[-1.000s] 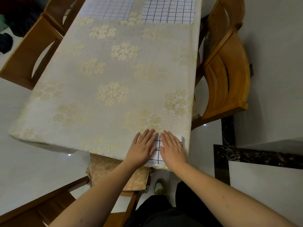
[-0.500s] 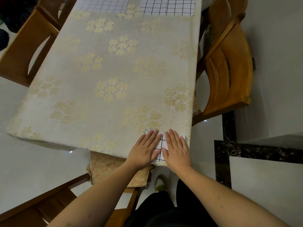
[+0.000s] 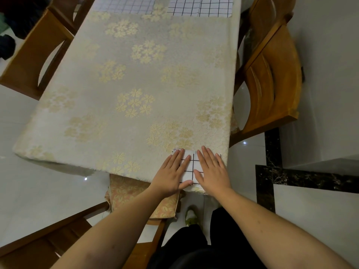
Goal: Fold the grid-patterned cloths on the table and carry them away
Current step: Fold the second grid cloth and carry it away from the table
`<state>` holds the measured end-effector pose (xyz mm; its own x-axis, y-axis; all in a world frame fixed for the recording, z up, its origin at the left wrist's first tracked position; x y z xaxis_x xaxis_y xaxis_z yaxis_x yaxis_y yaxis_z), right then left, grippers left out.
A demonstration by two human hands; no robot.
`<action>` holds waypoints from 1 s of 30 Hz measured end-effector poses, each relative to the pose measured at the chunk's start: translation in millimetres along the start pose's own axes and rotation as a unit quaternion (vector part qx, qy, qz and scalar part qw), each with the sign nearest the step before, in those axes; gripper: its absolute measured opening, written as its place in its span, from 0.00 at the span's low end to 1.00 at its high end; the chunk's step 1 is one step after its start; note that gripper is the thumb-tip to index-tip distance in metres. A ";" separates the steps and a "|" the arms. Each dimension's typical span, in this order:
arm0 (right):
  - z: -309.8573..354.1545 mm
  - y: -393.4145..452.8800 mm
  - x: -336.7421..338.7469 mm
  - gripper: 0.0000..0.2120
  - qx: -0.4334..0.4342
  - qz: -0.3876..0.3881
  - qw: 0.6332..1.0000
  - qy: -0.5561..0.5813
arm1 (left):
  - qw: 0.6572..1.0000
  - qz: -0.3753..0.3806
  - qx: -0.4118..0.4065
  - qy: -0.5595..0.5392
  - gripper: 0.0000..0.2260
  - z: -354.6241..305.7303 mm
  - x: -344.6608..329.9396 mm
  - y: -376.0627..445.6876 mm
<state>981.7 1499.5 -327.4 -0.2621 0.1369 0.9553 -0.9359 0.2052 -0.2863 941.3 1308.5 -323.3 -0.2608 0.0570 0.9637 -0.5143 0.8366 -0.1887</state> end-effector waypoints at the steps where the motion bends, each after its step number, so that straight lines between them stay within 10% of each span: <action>1: -0.8 -0.9 0.2 0.33 -0.002 0.000 1.000 -0.001 | 1.000 0.000 0.003 -0.001 0.35 -0.5 0.3 -0.1; 12: 0.2 -6.8 39.8 0.30 -0.008 0.071 0.997 0.019 | 0.993 0.069 0.095 -0.027 0.28 -20.2 30.5 9.3; 30: 2.6 -96.3 111.3 0.28 0.020 0.020 0.998 -0.054 | 0.986 -0.030 0.161 -0.010 0.24 -82.1 110.9 -75.6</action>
<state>1042.0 1492.4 -193.3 -0.3220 0.0382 0.9460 -0.9322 0.1617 -0.3238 1018.3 1296.3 -186.7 -0.2363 0.0006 0.9717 -0.7615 0.6210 -0.1856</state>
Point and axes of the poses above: each hand's wrist, its own y-axis towards the middle knuckle, its own x-axis out of the back of the hand, z = x × y, the point moved 1 cm from there along y, towards the middle knuckle, and after that the axes turned 15 degrees about -x, right-handed, at the moved point
